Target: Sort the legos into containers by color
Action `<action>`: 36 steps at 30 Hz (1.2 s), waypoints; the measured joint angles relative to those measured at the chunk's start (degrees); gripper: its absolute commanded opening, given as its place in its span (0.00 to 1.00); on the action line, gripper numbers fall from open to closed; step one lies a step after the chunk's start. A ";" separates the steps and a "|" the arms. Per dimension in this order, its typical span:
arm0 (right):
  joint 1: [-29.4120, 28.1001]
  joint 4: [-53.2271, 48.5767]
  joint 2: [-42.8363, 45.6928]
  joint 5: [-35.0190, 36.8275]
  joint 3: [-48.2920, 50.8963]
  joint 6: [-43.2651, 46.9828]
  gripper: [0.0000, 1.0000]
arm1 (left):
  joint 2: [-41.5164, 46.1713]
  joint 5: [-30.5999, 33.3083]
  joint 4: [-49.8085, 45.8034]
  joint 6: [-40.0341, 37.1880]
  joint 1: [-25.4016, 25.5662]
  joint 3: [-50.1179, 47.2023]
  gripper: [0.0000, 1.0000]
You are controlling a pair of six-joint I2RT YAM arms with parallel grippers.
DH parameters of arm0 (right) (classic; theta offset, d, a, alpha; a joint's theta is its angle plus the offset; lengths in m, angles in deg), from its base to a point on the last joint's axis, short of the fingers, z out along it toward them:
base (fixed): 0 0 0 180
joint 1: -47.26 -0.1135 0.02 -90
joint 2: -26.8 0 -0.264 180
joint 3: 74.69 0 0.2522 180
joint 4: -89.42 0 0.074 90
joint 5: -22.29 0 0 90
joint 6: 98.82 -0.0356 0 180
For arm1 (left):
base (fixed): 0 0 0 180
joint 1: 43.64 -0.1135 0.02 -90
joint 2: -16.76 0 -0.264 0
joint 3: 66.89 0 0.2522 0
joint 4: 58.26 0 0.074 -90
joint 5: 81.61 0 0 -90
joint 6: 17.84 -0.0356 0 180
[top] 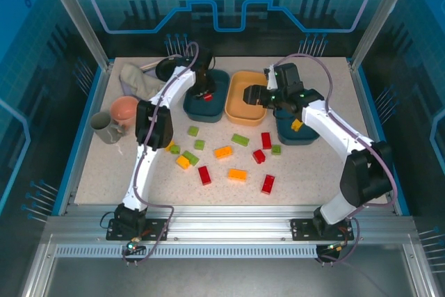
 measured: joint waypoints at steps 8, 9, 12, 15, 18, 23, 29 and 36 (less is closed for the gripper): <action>-2.10 -11.47 -0.87 5.49 -1.07 5.55 0.70 | -1.88 -2.86 0.04 -0.68 -0.24 0.59 0.71; -2.75 -13.11 -0.87 6.60 -1.07 6.03 0.69 | -1.79 -2.99 0.22 -0.74 -0.15 0.66 0.72; -4.81 -16.65 -0.63 9.77 0.00 6.45 0.68 | -0.96 -3.56 0.28 -0.66 0.02 0.68 0.76; -6.45 -20.65 0.55 13.20 3.30 4.42 0.68 | 2.10 -3.98 0.59 -0.07 0.46 0.09 0.79; -6.45 -23.76 3.08 15.67 8.37 1.27 0.68 | 10.97 -4.90 3.89 0.74 1.55 -7.15 0.83; -4.39 -23.91 6.73 16.83 16.79 -3.06 0.68 | 35.41 -9.92 16.74 3.26 5.11 -32.54 0.87; -2.58 -19.63 7.30 16.96 22.73 -4.46 0.63 | 54.07 -14.32 27.45 6.73 8.04 -57.44 0.86; -2.45 -14.71 4.00 17.18 22.73 -4.55 0.61 | 58.95 -14.93 30.01 8.44 8.31 -69.83 0.87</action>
